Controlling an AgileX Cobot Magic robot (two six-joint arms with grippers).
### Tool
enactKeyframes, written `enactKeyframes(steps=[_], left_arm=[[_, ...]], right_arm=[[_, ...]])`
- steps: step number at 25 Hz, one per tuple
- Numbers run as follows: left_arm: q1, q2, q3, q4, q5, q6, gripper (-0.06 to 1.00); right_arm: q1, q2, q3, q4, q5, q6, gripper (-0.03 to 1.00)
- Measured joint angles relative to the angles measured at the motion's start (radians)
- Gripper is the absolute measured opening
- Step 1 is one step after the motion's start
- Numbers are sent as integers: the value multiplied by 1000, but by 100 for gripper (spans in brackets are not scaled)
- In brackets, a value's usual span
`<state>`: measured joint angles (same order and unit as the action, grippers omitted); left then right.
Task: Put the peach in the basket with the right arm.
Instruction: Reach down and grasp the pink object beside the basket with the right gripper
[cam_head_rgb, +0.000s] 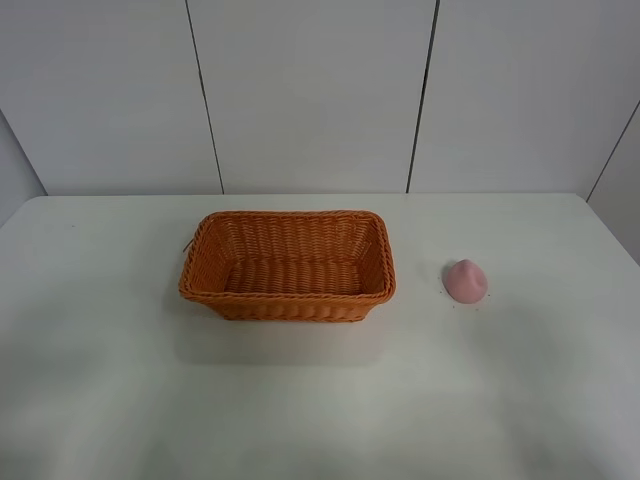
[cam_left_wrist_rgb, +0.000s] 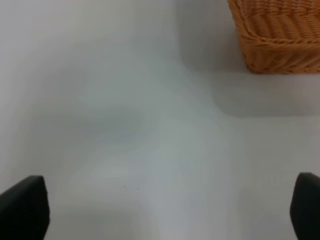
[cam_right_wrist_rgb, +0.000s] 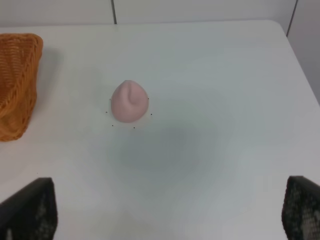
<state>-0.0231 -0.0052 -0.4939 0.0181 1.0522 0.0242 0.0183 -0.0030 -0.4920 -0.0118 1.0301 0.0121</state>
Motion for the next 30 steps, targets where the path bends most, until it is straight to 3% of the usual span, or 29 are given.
enactKeyframes(steps=[14, 19, 30], left_arm=[[0, 0, 0, 0, 0, 0, 99], [0, 0, 0, 0, 0, 0, 99], [0, 0, 0, 0, 0, 0, 99]], right_arm=[[0, 57, -10, 0, 0, 0, 70], [0, 311, -90, 2, -23, 0, 70], [0, 1168, -435, 46, -64, 0, 70]])
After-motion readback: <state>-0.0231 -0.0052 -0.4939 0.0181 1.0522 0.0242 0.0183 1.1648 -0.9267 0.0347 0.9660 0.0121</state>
